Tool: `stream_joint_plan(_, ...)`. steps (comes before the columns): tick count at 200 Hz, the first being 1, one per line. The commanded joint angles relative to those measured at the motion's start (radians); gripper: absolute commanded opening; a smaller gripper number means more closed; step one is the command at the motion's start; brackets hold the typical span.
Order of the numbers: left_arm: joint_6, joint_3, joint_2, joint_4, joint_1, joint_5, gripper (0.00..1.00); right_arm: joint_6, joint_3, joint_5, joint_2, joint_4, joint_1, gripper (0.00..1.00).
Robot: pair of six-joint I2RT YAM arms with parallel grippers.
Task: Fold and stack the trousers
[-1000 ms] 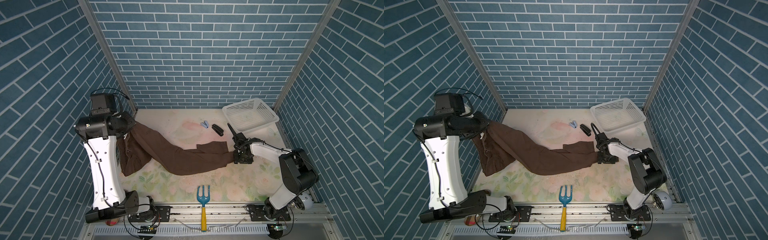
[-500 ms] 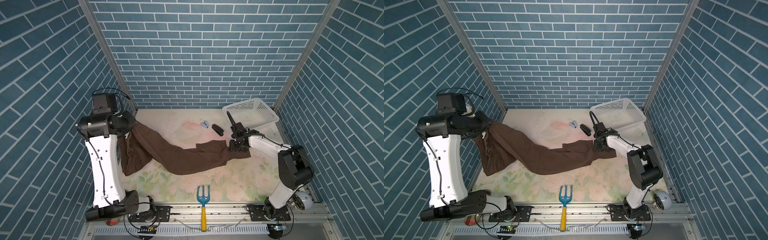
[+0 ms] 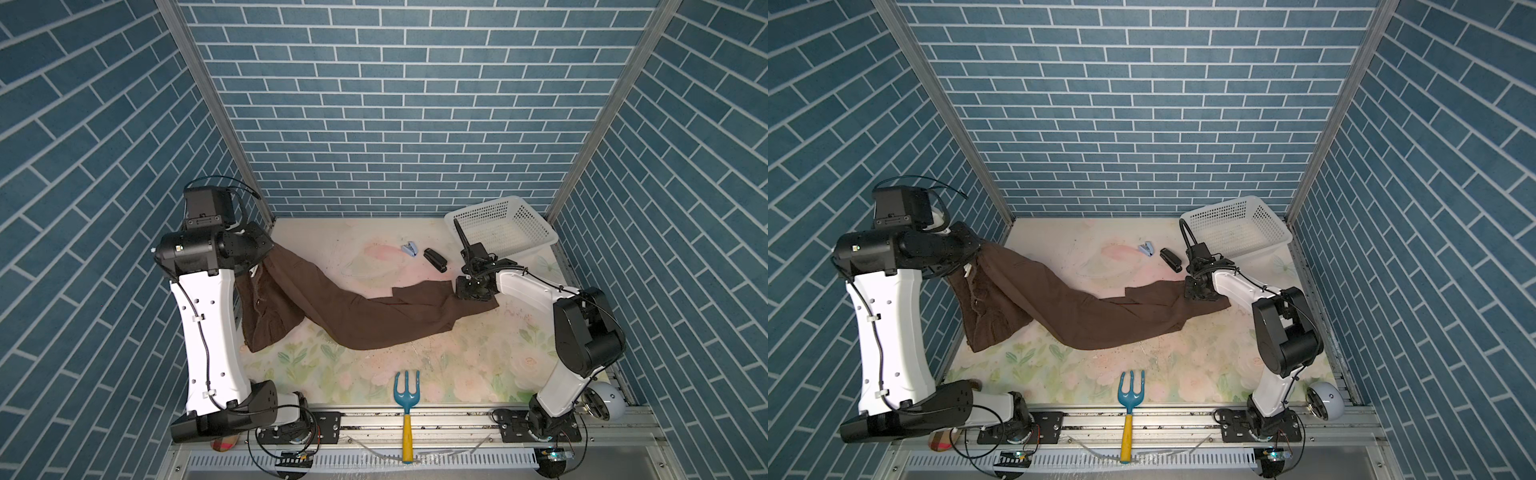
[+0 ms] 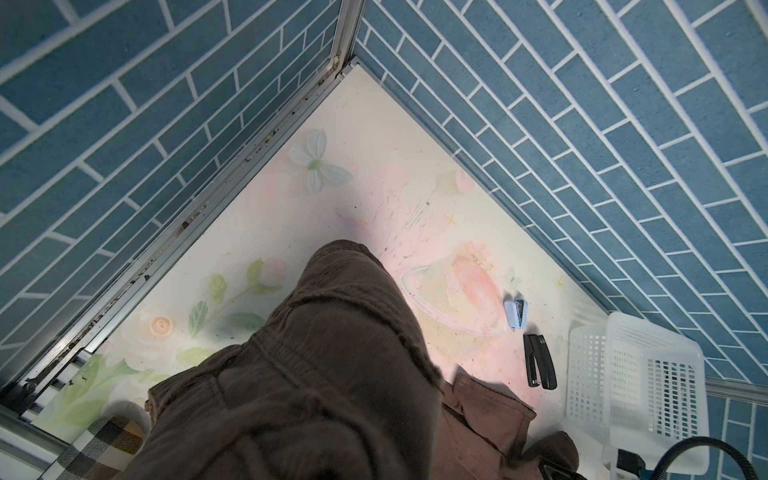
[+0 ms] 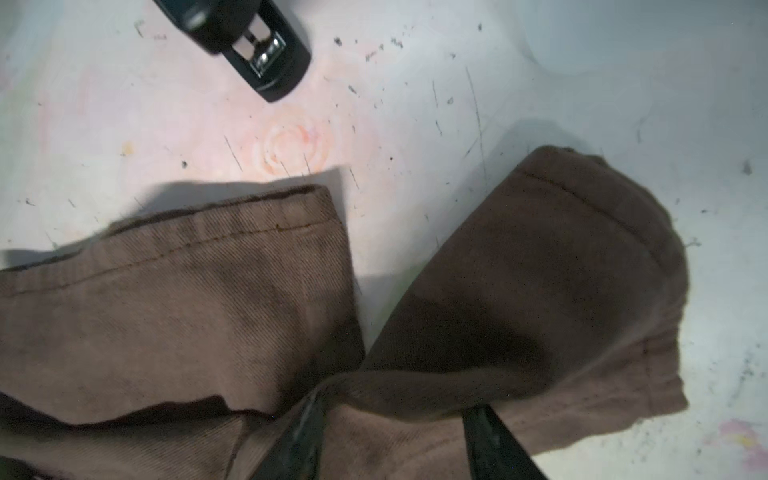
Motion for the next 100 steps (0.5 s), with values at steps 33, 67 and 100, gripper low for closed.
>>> stream_joint_plan(33, 0.008, 0.000, -0.010, 0.017, 0.007, -0.004, 0.01, 0.009, -0.168, 0.105, -0.110, -0.064, -0.038, 0.56)
stream_joint_plan(67, 0.010, -0.007, -0.013, 0.015, 0.007, -0.004, 0.01, -0.002, -0.228, 0.140, -0.194, -0.109, -0.150, 0.56)
stream_joint_plan(100, 0.008, -0.023, -0.019, 0.026, 0.006, -0.005, 0.01, -0.005, -0.226, 0.109, -0.196, -0.106, -0.261, 0.50)
